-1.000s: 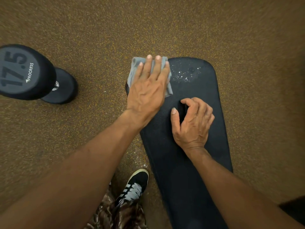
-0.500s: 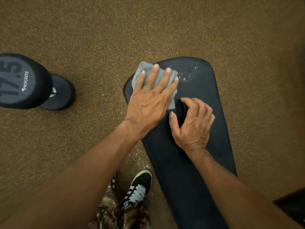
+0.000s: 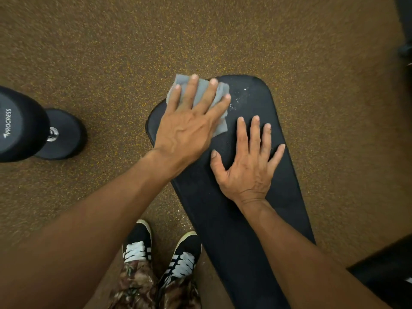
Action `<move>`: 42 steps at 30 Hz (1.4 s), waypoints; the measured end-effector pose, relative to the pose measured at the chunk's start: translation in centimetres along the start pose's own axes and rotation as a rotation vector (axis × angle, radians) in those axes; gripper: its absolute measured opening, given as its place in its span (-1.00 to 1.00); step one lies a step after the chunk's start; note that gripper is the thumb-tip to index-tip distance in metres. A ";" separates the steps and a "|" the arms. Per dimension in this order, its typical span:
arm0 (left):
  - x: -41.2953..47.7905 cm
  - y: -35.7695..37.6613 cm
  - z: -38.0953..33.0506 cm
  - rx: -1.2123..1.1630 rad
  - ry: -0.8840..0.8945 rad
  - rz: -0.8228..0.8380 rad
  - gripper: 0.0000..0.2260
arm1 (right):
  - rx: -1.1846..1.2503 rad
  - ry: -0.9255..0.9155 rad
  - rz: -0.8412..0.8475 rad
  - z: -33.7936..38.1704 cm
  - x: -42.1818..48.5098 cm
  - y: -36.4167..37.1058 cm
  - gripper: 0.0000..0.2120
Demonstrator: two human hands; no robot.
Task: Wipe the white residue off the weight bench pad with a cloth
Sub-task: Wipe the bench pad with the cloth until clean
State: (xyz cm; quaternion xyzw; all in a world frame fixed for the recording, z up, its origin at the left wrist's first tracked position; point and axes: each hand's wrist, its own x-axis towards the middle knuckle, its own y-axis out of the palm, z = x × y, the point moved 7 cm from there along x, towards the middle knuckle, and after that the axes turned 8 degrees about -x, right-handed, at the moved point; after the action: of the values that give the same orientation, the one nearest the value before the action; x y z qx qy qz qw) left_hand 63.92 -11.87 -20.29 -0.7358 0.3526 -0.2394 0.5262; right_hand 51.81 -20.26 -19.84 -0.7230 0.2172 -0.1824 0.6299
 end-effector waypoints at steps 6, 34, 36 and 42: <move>-1.7 -1.1 2.8 0.016 0.063 0.000 -0.52 | 0.021 0.013 -0.009 0.0 0.0 -0.2 -0.19; 2.4 -0.2 0.2 0.021 0.094 0.063 -0.50 | 0.124 0.048 -0.084 -0.4 0.0 -0.6 -0.20; 3.9 0.1 -1.2 0.002 0.026 0.046 -0.52 | 0.126 0.049 -0.088 -0.4 0.0 -0.6 -0.20; 1.6 -0.2 -0.8 0.006 0.288 0.055 -0.55 | 0.132 0.044 -0.086 -0.4 0.0 -0.6 -0.20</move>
State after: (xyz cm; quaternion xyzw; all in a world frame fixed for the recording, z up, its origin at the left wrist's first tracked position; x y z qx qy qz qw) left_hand 64.36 -13.55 -19.89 -0.6824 0.4437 -0.3293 0.4786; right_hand 51.69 -20.53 -19.18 -0.6843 0.1872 -0.2389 0.6630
